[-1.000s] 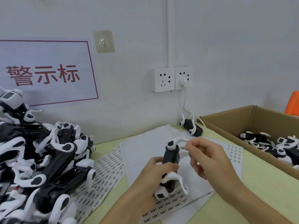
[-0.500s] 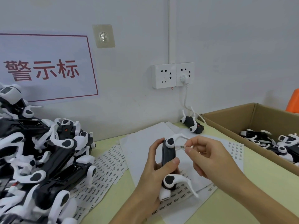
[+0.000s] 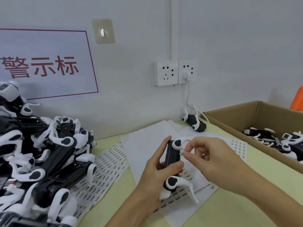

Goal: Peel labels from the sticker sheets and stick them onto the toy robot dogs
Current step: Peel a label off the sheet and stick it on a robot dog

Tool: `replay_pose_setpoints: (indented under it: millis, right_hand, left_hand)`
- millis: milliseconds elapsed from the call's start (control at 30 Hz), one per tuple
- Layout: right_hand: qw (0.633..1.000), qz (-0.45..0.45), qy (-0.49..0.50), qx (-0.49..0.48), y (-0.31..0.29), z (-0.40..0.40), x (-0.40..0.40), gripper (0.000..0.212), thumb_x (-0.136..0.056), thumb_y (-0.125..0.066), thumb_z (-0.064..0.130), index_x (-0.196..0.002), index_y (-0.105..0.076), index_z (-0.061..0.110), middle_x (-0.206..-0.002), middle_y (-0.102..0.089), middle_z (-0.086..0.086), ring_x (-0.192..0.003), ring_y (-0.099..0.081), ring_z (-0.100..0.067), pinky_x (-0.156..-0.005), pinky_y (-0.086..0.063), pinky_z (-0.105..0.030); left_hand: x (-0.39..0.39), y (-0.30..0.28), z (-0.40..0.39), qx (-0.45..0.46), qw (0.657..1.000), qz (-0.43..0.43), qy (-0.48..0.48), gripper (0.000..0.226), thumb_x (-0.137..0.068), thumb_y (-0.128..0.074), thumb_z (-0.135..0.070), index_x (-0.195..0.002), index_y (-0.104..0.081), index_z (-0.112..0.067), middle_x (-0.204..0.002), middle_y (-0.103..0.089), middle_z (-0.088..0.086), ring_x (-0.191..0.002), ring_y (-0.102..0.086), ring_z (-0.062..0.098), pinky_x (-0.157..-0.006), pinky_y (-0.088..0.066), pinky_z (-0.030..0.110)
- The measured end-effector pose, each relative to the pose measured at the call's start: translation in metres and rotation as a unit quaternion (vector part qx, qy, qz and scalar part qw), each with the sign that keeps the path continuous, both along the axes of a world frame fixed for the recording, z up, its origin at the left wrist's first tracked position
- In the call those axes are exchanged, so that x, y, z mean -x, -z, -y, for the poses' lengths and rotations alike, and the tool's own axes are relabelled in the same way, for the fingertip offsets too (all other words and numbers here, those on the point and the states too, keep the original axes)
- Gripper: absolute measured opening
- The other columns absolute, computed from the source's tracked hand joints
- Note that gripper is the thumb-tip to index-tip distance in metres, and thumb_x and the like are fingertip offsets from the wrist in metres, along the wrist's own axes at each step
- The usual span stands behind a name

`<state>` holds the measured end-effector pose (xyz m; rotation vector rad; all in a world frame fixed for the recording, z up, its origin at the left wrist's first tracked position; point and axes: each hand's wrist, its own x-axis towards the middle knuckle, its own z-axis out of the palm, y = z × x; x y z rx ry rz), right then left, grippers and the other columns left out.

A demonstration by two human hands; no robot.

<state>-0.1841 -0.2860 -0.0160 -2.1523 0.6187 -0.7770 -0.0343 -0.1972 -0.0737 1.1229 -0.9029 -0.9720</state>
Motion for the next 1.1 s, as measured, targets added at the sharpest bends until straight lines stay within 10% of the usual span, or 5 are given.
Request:
replay_pose_setpoints:
  millis: [1100]
  right_hand:
    - [0.973, -0.073, 0.051, 0.212, 0.011, -0.004, -0.002, 0.013, -0.096, -0.058, 0.032, -0.084, -0.057, 0.034, -0.052, -0.051, 0.016, -0.052, -0.043, -0.013, -0.054, -0.027, -0.030]
  left_hand:
    - [0.000, 0.000, 0.001, 0.016, 0.999, 0.037, 0.003, 0.069, -0.070, -0.078, -0.033, -0.132, -0.057, -0.053, -0.087, -0.069, 0.006, -0.080, -0.063, 0.023, -0.093, -0.051, 0.051]
